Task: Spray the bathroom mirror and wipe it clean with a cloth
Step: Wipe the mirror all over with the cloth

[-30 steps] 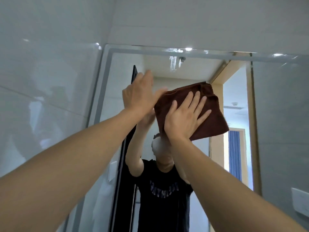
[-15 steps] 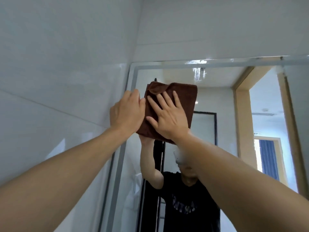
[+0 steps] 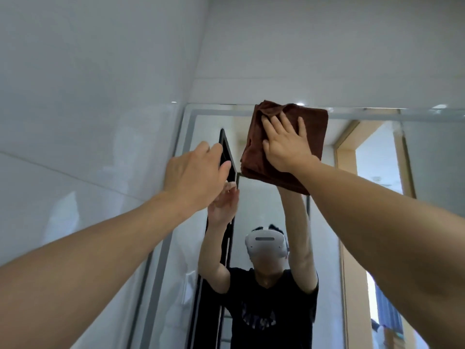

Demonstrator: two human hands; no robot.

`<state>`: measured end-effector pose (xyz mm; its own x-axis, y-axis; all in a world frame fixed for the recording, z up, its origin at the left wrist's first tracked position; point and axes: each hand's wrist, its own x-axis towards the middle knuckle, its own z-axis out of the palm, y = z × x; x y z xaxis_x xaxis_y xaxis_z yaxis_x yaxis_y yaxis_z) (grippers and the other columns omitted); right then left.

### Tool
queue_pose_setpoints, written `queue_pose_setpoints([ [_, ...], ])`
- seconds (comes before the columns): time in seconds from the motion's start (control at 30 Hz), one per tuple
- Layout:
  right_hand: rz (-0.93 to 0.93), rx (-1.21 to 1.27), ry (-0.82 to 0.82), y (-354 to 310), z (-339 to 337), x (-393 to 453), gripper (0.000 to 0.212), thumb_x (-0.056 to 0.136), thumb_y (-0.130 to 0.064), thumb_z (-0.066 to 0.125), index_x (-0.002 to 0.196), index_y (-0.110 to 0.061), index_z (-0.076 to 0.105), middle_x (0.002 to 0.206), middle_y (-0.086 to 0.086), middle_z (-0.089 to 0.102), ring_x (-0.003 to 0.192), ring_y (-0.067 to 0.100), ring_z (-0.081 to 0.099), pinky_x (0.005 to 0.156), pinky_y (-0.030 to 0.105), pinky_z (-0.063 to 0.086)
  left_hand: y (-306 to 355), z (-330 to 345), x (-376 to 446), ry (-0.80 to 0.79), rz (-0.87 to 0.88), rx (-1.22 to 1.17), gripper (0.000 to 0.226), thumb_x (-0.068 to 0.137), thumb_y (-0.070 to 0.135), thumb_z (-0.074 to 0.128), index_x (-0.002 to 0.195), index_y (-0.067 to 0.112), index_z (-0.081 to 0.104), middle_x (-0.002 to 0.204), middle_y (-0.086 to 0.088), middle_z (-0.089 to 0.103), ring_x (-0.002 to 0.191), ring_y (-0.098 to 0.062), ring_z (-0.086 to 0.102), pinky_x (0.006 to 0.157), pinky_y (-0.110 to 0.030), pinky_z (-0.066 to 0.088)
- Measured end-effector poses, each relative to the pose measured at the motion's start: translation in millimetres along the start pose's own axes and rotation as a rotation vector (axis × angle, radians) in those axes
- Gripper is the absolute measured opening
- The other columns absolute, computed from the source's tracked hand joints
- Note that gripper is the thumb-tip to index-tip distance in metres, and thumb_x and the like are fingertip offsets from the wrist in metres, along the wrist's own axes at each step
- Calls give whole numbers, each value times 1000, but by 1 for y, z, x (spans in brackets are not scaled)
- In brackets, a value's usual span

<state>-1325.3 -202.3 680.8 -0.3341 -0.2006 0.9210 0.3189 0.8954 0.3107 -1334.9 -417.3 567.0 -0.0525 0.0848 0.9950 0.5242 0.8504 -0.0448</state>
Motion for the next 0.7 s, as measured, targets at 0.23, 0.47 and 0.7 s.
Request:
queue_pose_setpoints([
  [0.23,41,-6,110,-55,13,27,64,103,-48,16,159,-19,13,167,0,15,155,21,1,123,54,-6,-31,2,-19,-65,109,194,30,104,41,30,106,19,51,93,2,50,73,-21,48,62,-34,34],
  [0.47,-137,-1,126,-139,26,73,62,102,-49,22,159,-22,19,165,-1,23,154,21,7,123,54,-2,-35,7,-22,-134,297,294,27,102,33,39,104,16,61,97,-4,63,82,-25,64,61,-34,28],
  [0.7,-179,1,156,-145,29,75,63,100,-53,25,158,-27,23,163,-3,25,154,20,10,123,55,-2,-29,0,-18,-162,301,272,29,102,34,40,100,18,64,93,-2,63,71,-22,54,63,-34,30],
])
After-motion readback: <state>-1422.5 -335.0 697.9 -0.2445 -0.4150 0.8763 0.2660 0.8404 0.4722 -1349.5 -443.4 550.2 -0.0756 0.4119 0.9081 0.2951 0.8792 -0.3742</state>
